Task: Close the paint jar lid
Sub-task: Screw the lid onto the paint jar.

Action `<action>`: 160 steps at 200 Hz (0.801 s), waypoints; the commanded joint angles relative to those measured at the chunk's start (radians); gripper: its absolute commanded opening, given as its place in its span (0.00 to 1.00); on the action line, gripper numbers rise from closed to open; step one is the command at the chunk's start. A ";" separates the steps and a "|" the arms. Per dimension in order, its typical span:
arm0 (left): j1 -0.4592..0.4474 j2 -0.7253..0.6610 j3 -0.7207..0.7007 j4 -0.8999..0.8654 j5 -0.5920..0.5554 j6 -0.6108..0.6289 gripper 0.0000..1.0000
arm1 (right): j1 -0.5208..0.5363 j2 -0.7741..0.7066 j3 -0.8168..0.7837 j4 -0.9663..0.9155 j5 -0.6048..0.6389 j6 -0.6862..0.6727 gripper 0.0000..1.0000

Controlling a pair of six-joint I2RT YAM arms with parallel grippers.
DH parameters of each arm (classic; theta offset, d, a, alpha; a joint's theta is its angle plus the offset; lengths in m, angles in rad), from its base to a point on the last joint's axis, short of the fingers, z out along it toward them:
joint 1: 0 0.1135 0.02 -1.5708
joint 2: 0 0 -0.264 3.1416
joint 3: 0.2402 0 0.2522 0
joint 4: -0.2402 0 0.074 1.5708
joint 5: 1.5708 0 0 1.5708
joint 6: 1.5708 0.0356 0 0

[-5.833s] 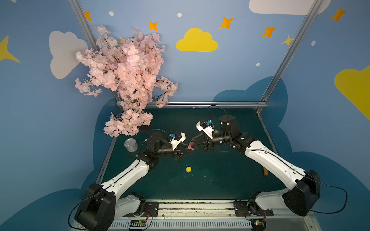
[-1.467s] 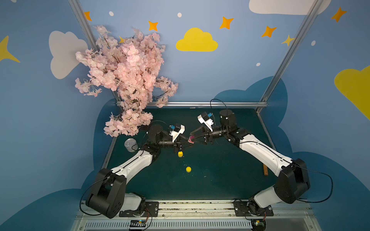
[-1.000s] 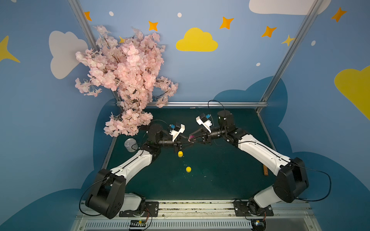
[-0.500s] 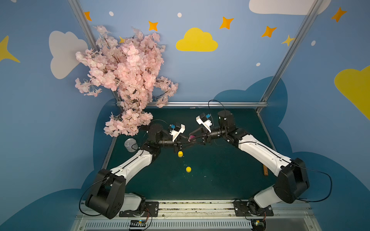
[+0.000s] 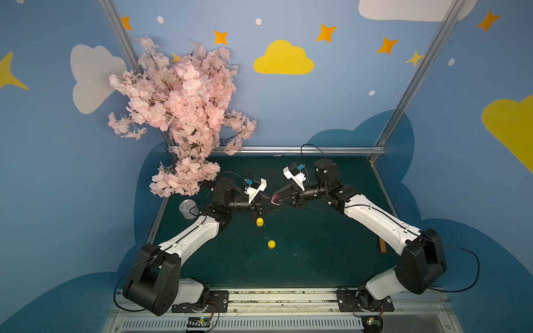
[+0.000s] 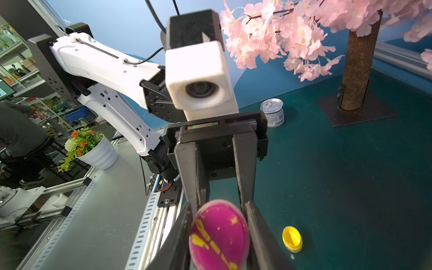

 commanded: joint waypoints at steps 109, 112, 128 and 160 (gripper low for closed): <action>-0.132 -0.128 0.034 0.181 -0.760 0.306 0.26 | 0.060 0.018 0.016 -0.049 0.402 0.172 0.00; -0.138 -0.124 0.034 0.193 -0.783 0.316 0.26 | 0.062 0.018 0.017 -0.055 0.419 0.179 0.00; -0.171 -0.099 0.041 0.257 -0.911 0.368 0.25 | 0.074 0.022 0.027 -0.074 0.514 0.226 0.00; -0.231 -0.016 0.079 0.424 -1.137 0.475 0.25 | 0.117 0.037 0.034 -0.107 0.711 0.318 0.00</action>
